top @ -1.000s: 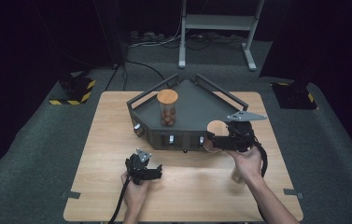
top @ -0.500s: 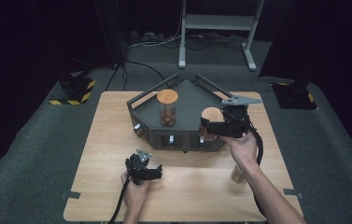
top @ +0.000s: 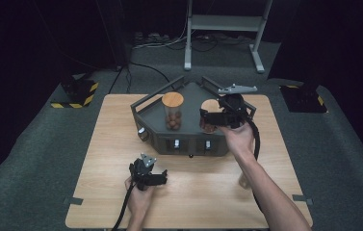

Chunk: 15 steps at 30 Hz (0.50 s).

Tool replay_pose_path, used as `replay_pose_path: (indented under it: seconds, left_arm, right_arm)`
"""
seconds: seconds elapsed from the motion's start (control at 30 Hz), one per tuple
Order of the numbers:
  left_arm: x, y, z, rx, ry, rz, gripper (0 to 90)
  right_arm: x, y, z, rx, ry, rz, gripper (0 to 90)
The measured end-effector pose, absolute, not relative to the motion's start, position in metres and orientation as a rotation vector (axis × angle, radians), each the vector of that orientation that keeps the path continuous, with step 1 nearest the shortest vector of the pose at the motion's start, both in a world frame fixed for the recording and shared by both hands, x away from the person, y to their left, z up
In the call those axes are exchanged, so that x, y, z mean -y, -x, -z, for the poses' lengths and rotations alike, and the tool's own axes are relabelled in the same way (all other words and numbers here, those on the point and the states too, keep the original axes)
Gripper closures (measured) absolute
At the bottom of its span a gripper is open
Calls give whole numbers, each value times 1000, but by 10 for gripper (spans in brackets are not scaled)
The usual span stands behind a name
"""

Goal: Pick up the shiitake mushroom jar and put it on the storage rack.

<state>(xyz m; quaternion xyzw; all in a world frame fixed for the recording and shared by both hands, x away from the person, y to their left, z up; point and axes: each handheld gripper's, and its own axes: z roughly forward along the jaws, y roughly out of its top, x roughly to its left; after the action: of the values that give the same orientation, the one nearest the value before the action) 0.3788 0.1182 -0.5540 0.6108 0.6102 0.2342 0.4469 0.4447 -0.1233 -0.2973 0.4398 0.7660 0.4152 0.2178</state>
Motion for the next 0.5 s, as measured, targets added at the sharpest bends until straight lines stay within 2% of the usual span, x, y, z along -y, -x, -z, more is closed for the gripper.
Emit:
replay_pose_path:
  seconds: [0.5]
  left_arm:
    - [-118,-379,554,-1511,-1509,-581,55]
  right_arm:
    - [107,-473,310,-2101,-1278,-1082,236]
